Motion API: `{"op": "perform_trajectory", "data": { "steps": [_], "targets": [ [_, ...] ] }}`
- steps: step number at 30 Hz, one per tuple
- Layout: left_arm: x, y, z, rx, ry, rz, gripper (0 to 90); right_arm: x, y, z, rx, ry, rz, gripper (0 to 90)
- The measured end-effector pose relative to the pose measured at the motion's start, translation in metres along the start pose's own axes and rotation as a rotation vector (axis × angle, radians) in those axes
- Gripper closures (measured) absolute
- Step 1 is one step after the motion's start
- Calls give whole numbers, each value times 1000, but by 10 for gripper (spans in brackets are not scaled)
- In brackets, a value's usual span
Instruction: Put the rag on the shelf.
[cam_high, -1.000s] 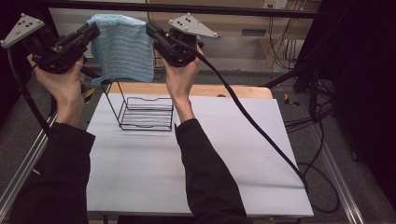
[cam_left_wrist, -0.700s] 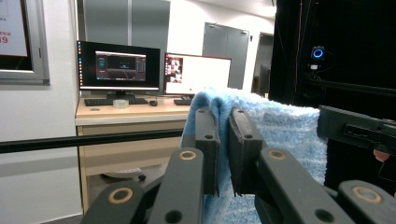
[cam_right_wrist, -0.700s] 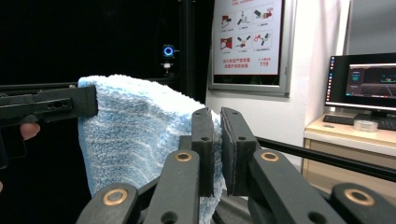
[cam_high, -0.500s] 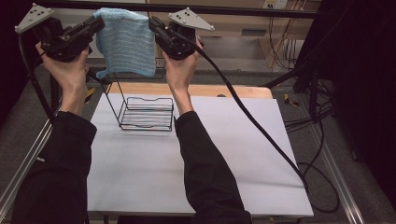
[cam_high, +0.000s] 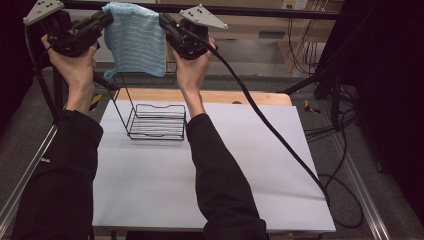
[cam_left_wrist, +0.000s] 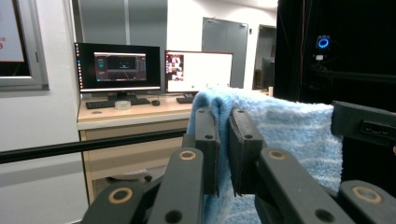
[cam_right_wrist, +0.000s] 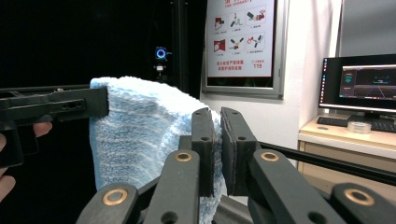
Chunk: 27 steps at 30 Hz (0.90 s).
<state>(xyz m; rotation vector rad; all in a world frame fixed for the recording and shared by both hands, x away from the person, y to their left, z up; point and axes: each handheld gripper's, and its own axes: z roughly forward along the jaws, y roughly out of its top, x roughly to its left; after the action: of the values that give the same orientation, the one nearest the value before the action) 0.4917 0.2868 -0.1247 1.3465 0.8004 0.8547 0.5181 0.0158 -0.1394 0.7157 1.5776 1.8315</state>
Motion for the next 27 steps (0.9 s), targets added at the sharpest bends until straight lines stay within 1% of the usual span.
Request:
{"op": "perform_trajectory", "data": {
  "steps": [1,2,3,6,7,10,14,19,23,25,27],
  "targets": [
    [0,-2,2,9,5,11,831,0,-1,1,2,-3,-2,851],
    [1,-4,3,19,6,11,831,0,-2,2,9,-3,-4,851],
    [2,-8,3,22,5,2,831,1,-4,3,21,-4,-3,851],
    [5,-20,3,34,4,-11,831,1,-11,6,52,-9,-33,851],
    [7,-24,2,40,5,-15,831,1,-13,8,64,-12,-37,851],
    [13,-34,0,50,5,-39,831,0,-19,11,86,-8,-32,851],
    [17,-47,-3,62,-2,-53,831,1,-26,14,118,-6,-40,851],
    [20,-61,-10,74,-20,-76,831,2,-35,11,155,7,-44,850],
    [19,-71,-15,87,-36,-83,830,1,-42,4,180,21,-40,849],
    [19,-76,-18,90,-44,-89,830,0,-45,1,191,32,-26,848],
    [18,-80,-21,95,-48,-90,830,1,-49,-2,201,42,-29,848]
  ]
}}
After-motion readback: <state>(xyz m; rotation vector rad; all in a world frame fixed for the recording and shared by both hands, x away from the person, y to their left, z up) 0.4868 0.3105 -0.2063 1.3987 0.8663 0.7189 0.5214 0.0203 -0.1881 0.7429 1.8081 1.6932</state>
